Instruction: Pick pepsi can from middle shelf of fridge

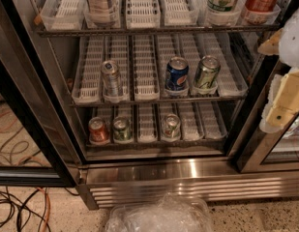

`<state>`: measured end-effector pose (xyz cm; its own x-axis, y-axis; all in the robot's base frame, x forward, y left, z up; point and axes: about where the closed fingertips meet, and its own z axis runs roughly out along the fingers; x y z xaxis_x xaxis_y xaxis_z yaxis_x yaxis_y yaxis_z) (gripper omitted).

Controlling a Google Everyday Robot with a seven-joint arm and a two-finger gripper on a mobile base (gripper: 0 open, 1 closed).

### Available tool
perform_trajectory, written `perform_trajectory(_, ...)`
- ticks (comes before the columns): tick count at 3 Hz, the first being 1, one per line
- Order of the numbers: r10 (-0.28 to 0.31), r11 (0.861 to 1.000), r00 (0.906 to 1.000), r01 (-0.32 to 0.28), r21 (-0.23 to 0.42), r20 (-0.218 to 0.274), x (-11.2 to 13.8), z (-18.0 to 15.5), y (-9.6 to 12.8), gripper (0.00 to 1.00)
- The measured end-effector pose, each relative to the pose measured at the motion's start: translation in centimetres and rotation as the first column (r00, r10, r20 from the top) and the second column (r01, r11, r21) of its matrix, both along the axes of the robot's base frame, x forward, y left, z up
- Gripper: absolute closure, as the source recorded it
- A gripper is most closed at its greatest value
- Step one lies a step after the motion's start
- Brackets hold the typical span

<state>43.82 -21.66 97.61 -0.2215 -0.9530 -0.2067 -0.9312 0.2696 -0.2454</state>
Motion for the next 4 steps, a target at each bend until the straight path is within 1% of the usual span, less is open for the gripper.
perform_trajectory(1, -0.027, 0.999, 0.9994, 0.027, 0.038, 0.019, 0.4, -0.4, 0.2, 0.00)
perform_trajectory(2, -0.026, 0.999, 0.9995, 0.025, 0.039, 0.021, 0.4, -0.4, 0.3, 0.00)
perform_trajectory(3, -0.017, 0.991, 0.9988, 0.011, 0.134, 0.046, 1.8, -1.3, 2.7, 0.00)
perform_trajectory(4, -0.050, 0.952, 0.9954, 0.022, 0.307, 0.082, 4.4, -2.7, 6.7, 0.00)
